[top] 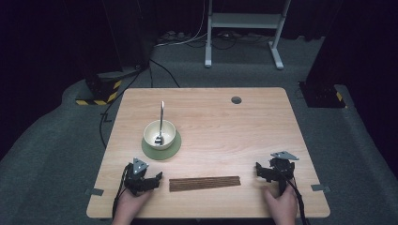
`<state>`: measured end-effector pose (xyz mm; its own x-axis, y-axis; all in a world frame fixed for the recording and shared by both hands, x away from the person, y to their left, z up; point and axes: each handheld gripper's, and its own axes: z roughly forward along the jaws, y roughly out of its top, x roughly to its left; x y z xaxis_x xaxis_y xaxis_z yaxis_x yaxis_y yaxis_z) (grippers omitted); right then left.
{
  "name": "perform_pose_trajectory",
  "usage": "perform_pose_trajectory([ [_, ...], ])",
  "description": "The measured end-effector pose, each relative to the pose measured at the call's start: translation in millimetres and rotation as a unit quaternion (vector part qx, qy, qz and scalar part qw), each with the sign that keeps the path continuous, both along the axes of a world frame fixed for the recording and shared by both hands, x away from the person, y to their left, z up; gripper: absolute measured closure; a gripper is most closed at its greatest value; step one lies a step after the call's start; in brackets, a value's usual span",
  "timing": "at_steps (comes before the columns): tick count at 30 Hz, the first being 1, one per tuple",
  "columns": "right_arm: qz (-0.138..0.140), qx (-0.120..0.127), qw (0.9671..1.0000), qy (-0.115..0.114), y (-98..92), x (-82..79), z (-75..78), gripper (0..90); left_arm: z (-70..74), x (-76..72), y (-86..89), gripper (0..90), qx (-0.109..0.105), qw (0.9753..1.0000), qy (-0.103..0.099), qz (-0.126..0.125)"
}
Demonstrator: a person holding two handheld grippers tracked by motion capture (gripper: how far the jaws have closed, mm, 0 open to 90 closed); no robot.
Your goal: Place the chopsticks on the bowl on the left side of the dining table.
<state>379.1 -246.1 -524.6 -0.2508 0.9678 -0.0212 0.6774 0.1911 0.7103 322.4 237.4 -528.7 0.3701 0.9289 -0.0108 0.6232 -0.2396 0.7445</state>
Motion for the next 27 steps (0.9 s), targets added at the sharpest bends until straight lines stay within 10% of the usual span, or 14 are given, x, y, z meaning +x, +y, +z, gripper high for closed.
perform_pose_trajectory([
  [27,0.023,0.005,0.9996,0.013,-3.0,2.1,1.7,9.4,1.0,-1.4,2.8,22.3,-0.004,1.0000,0.004,0.001],
])
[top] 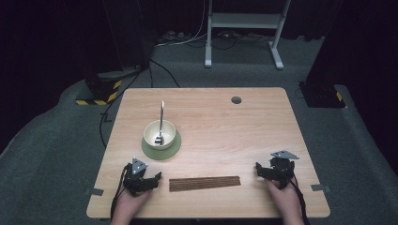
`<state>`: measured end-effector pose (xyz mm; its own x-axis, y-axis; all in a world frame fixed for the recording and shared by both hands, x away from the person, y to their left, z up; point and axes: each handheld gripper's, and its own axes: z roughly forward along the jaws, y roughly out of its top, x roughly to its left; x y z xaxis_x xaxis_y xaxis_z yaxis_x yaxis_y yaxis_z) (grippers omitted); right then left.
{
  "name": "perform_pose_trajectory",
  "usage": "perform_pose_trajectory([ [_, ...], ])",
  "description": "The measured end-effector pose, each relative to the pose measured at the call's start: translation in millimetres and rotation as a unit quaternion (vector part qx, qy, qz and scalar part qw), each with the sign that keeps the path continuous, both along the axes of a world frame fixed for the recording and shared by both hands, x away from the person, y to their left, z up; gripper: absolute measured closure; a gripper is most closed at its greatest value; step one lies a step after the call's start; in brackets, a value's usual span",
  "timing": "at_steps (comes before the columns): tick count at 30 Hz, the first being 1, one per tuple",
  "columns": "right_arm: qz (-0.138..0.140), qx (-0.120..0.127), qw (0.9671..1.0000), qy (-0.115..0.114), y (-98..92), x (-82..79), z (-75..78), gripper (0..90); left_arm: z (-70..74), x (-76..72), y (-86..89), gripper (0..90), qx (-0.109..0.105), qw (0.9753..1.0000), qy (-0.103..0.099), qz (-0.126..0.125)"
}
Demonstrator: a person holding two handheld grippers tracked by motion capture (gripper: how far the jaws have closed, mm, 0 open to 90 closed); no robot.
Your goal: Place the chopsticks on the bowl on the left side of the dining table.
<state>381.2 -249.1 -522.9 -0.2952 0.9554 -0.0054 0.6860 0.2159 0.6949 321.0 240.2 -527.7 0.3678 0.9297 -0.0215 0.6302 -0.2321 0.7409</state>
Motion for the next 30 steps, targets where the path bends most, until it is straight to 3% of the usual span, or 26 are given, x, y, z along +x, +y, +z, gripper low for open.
perform_pose_trajectory([
  [5,-0.004,-0.006,0.9999,-0.011,0.2,0.2,-1.3,9.4,4.6,0.3,1.7,27.2,-0.006,0.9998,0.015,-0.011],
  [9,-0.003,-0.006,0.9999,-0.011,0.2,0.2,-1.3,9.4,9.2,-1.9,1.7,27.8,-0.009,0.9998,0.007,-0.019],
  [13,-0.007,-0.002,0.9999,-0.012,0.7,0.3,-1.3,9.4,14.0,-6.7,1.4,27.6,-0.029,0.9992,0.013,-0.023],
  [17,-0.006,-0.003,0.9999,-0.011,0.6,0.2,-1.2,9.4,15.2,-7.3,1.8,25.2,-0.023,0.9995,0.012,-0.020],
  [19,-0.006,-0.001,0.9999,-0.009,0.8,-0.4,-1.4,9.4,17.7,-6.6,3.8,25.2,-0.042,0.9988,0.017,-0.018],
  [22,-0.009,-0.003,0.9999,-0.010,-0.1,-1.1,-1.2,9.3,20.8,-7.2,2.2,25.2,-0.034,0.9991,0.019,-0.018],
  [24,-0.006,-0.006,1.0000,-0.001,-0.5,-2.0,0.3,9.3,22.5,-8.9,1.1,25.4,-0.031,0.9992,0.011,-0.021],
  [26,-0.013,-0.004,0.9999,-0.007,1.8,-2.1,-1.0,9.3,22.8,-10.1,0.0,25.5,-0.029,0.9993,0.006,-0.024],
  [28,-0.007,-0.003,1.0000,0.000,0.6,-2.1,0.0,9.1,21.4,-10.5,-1.2,25.8,-0.024,0.9990,0.002,-0.038],
  [30,-0.011,-0.003,0.9999,-0.008,0.9,-1.4,-1.3,9.1,19.4,-10.5,-4.6,26.1,-0.019,0.9985,0.008,-0.051],
])
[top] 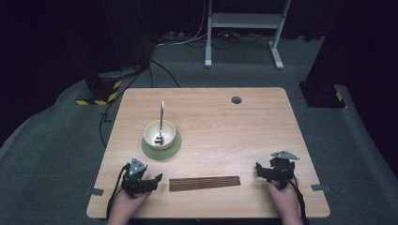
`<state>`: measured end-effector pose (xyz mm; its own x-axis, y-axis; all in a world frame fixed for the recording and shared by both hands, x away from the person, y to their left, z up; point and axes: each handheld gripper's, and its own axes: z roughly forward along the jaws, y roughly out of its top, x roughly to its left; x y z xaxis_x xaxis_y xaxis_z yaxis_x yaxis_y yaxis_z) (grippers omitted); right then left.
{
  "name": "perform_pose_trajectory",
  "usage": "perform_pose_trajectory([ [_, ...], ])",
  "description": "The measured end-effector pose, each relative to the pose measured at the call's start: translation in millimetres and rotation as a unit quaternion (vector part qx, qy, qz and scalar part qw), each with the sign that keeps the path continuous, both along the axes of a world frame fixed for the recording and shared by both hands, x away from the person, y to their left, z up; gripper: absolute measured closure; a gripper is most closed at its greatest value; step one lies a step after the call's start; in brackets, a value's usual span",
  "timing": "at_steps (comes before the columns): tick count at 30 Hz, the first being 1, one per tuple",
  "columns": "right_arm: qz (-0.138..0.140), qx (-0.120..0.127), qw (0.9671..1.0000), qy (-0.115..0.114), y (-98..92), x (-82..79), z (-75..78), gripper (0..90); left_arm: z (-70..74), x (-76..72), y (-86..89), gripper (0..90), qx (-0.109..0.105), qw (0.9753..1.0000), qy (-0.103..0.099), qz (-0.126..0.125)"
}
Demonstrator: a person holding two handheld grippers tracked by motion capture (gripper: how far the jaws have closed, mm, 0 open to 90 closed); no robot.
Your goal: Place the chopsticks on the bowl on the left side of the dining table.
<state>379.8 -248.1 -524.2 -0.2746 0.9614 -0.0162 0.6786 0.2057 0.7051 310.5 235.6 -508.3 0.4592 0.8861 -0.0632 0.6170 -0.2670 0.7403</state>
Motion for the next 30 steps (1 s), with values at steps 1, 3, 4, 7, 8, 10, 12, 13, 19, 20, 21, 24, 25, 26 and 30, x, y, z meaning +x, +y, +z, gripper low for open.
perform_pose_trajectory([
  [1,0.000,0.000,1.0000,0.000,-0.1,0.0,0.0,9.0,0.0,0.0,0.0,26.5,0.000,1.0000,0.000,0.000],
  [3,0.001,0.001,1.0000,0.000,-0.3,-0.1,-0.1,9.0,0.1,-0.4,-6.2,27.5,0.008,0.9998,0.000,-0.015],
  [4,0.001,0.001,1.0000,0.000,-0.3,-0.2,-0.1,9.0,1.0,-1.0,-8.4,28.8,0.006,0.9999,0.000,-0.015],
  [7,0.006,0.000,0.9999,0.009,-1.1,-1.0,1.3,9.2,2.4,-0.7,-14.5,32.2,-0.004,0.9997,-0.004,-0.022],
  [8,0.005,0.001,1.0000,0.006,-0.4,-1.4,0.8,9.3,2.4,-0.7,-14.5,33.2,-0.004,0.9997,-0.004,-0.022],
  [10,0.011,-0.003,0.9999,0.004,-0.7,-1.4,0.6,9.2,2.2,1.7,-22.8,35.9,0.001,0.9995,-0.002,-0.033],
  [12,0.015,-0.004,0.9999,0.007,-1.1,-1.6,0.9,9.2,2.5,1.9,-25.4,38.1,0.002,0.9993,-0.002,-0.036],
  [13,0.013,-0.001,0.9999,0.009,-0.6,-1.9,1.2,9.2,2.9,1.8,-30.8,39.9,-0.001,0.9989,-0.005,-0.046],
  [19,0.015,-0.002,0.9999,0.007,-0.8,-1.9,1.0,9.2,5.1,1.8,-39.1,47.6,0.007,0.9977,-0.022,-0.064],
  [20,0.015,-0.002,0.9999,0.007,-0.7,-2.0,1.0,9.2,5.3,1.2,-40.2,48.9,0.005,0.9976,-0.021,-0.065],
  [21,0.017,-0.003,0.9998,0.006,-1.0,-2.0,1.1,9.2,5.3,1.2,-40.2,50.4,0.005,0.9976,-0.021,-0.065],
  [24,0.018,-0.004,0.9998,0.006,-0.9,-2.1,1.0,9.2,4.6,0.3,-43.9,53.8,0.007,0.9970,-0.021,-0.074],
  [25,0.017,-0.003,0.9998,0.006,-0.7,-2.3,1.0,9.2,3.9,0.1,-45.0,56.3,0.010,0.9969,-0.022,-0.075],
  [26,0.017,-0.002,0.9998,0.007,-0.5,-2.5,1.0,9.2,3.0,0.6,-45.7,60.8,0.011,0.9968,-0.020,-0.076],
  [30,0.013,-0.001,0.9999,-0.001,0.7,-2.5,-0.4,9.3,-2.2,1.6,-47.0,69.3,0.007,0.9971,-0.013,-0.074],
])
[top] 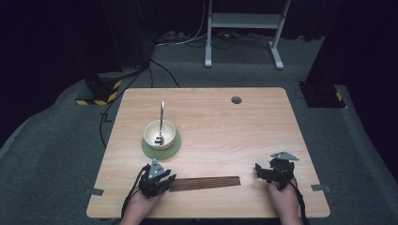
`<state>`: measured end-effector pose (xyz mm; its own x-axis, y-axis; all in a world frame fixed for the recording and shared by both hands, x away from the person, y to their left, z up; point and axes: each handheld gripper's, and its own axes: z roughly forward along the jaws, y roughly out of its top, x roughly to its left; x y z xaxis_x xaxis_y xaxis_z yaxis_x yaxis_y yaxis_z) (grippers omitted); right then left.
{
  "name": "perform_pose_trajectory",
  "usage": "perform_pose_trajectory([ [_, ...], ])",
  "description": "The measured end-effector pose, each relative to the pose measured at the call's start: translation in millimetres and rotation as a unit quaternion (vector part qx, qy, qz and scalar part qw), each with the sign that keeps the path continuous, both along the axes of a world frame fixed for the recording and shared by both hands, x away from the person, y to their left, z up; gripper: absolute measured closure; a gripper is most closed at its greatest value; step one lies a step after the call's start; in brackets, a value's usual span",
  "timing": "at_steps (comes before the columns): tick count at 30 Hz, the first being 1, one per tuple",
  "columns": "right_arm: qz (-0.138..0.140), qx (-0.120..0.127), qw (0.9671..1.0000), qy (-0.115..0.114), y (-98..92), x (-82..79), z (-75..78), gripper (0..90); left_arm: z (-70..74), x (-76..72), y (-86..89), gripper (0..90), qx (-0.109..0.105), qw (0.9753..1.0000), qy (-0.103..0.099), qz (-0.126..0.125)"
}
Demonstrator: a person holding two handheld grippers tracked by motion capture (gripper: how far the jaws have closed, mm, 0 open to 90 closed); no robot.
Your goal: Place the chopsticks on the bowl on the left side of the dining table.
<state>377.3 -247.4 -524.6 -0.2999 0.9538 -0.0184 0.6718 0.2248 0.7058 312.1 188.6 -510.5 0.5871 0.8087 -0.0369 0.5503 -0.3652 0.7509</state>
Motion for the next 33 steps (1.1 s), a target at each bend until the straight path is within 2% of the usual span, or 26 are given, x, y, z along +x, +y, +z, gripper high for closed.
perform_pose_trajectory([
  [5,0.005,-0.004,1.0000,-0.002,-0.5,-0.1,-0.1,9.3,-3.7,0.3,-0.9,72.0,0.003,1.0000,0.001,-0.004],
  [7,0.008,-0.001,0.9999,0.009,-0.8,-0.8,1.6,9.3,-4.2,0.4,-0.9,71.9,0.005,1.0000,0.000,-0.004],
  [13,0.009,0.001,0.9999,0.011,-0.3,-1.4,1.6,9.3,-4.1,-0.2,-2.6,70.2,0.001,1.0000,0.002,-0.003],
  [14,0.009,0.000,0.9999,0.010,-0.3,-1.4,1.5,9.3,-4.1,-0.2,-2.6,70.2,0.001,1.0000,0.002,-0.003],
  [15,0.006,-0.001,1.0000,-0.001,0.4,-1.0,0.0,9.3,-4.0,0.1,-3.1,70.2,0.001,1.0000,-0.001,-0.006],
  [18,0.010,-0.003,0.9999,-0.003,0.3,-1.3,-0.1,9.3,-4.0,0.7,-4.1,70.2,0.003,1.0000,0.001,-0.009],
  [33,0.012,-0.002,0.9999,0.004,0.3,-2.0,0.7,9.3,-5.8,1.8,-6.9,70.8,0.004,0.9999,0.001,-0.011],
])
